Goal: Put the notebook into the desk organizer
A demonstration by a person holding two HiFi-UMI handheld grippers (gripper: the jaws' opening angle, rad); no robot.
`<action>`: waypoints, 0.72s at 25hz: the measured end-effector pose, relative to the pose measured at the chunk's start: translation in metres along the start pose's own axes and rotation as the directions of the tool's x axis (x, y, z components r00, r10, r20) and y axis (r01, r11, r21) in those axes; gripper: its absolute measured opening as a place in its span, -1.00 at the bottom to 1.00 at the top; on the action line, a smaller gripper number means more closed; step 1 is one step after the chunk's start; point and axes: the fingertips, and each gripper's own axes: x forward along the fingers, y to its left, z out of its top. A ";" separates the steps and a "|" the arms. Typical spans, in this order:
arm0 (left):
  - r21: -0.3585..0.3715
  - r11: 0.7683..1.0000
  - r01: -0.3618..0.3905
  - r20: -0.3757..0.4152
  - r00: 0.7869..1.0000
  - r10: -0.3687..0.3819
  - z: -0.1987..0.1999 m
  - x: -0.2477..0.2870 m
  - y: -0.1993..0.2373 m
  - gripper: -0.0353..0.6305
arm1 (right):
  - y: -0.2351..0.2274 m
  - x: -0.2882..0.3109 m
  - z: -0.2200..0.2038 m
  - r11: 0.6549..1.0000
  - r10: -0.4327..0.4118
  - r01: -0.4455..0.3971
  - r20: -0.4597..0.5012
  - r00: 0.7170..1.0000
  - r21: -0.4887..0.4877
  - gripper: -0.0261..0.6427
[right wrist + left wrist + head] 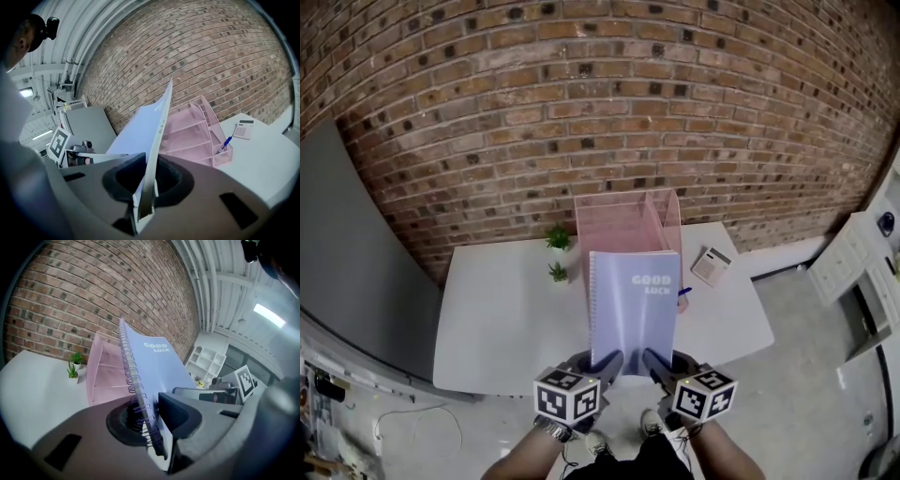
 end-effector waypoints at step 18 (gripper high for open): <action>-0.081 0.993 -0.088 -0.019 0.996 0.087 0.014 0.051 0.031 -0.65 | -0.054 0.042 0.015 0.991 0.109 -0.102 -0.085 0.990 0.087 -0.76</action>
